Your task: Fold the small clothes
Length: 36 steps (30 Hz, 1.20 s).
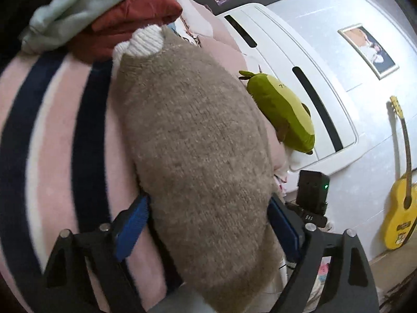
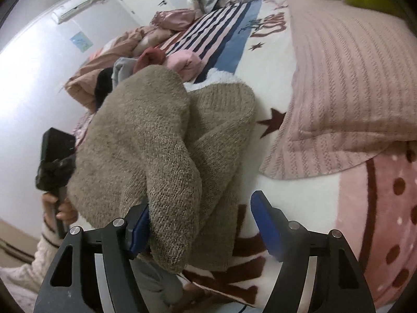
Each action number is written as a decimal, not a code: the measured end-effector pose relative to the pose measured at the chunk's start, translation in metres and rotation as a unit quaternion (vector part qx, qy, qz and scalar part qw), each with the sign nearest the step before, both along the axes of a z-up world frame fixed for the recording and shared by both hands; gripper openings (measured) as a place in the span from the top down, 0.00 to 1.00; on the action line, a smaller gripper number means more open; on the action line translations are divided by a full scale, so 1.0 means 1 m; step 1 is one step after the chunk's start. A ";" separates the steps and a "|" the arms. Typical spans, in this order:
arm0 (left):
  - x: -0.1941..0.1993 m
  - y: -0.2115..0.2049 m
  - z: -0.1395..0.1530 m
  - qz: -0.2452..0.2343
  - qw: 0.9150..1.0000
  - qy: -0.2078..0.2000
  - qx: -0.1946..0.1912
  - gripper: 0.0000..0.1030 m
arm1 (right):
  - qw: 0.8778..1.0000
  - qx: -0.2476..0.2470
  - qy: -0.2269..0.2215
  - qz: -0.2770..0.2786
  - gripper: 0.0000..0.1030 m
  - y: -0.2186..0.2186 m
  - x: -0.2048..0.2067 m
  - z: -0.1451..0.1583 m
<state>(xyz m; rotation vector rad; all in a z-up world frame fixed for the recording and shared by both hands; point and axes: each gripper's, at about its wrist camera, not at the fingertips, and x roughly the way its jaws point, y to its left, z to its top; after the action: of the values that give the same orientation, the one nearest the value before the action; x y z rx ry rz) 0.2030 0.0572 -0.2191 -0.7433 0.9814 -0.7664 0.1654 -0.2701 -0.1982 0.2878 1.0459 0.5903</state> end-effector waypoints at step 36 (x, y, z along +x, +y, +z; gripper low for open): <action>0.015 0.062 0.027 -0.009 0.997 0.030 0.077 0.29 | 0.968 0.151 0.146 0.139 0.14 0.065 0.065 -0.049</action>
<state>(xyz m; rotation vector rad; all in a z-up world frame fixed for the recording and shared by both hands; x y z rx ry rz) 0.2177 0.1190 -0.1917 -0.6272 1.0890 -0.6796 0.2302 -0.2048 -0.2476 0.5115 1.2910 0.9865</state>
